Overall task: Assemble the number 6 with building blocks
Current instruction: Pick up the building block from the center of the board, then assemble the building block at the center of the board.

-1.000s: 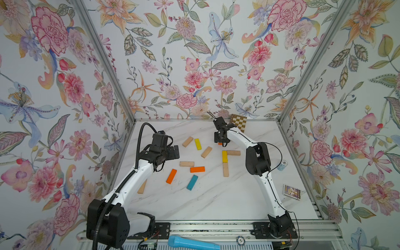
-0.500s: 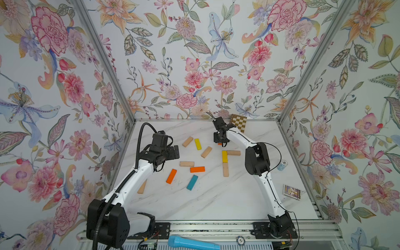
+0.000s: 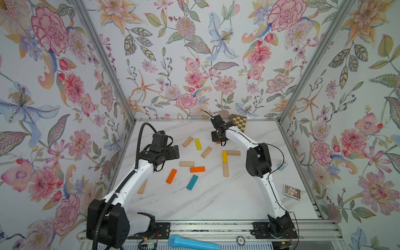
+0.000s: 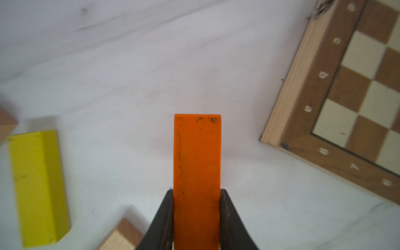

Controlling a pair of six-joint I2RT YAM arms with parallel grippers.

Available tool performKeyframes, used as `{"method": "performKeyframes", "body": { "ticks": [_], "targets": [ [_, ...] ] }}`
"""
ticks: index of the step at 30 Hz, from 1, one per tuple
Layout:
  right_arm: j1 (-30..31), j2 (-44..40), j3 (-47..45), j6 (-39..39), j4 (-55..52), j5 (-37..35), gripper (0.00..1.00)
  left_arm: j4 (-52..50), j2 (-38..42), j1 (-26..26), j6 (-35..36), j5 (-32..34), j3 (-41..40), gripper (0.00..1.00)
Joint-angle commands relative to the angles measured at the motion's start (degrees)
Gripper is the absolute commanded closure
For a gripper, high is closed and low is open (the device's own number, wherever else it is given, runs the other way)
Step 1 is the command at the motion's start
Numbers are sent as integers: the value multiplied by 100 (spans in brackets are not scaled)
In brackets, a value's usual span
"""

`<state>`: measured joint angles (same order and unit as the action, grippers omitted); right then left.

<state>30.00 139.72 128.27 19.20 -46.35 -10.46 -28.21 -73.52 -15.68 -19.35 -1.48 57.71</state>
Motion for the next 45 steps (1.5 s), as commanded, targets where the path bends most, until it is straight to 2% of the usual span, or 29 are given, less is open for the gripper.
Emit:
{"method": "performKeyframes", "body": {
  "ticks": [1, 5, 9, 14, 20, 24, 31, 45],
  "targets": [
    [75, -1251, -543, -47, -94, -129, 80, 80, 168, 45, 73, -155, 12, 3],
    [95, -2365, -1814, 244, -85, -392, 80, 93, 264, 47, 64, -245, -3, 3],
    [92, -3727, -3521, 872, 18, -826, 79, 131, 403, 45, 48, -330, -47, 2],
    [-144, -5136, -5334, 2509, 63, -1359, 79, 206, 470, 46, -38, -550, -50, 3],
    [-240, -6264, -6927, 4257, 819, -1207, 74, 272, 480, 47, -149, -787, -76, 4],
    [-265, -6301, -7425, 5120, 1160, -993, 76, 289, 533, 38, -174, -890, -107, 4],
    [-216, -5591, -7527, 6361, 1585, -533, 76, 307, 620, 39, -157, -907, -129, 4],
    [102, -4117, -6805, 8234, 1732, -379, 76, 324, 611, 13, -164, -916, -181, 4]
  ]
}}
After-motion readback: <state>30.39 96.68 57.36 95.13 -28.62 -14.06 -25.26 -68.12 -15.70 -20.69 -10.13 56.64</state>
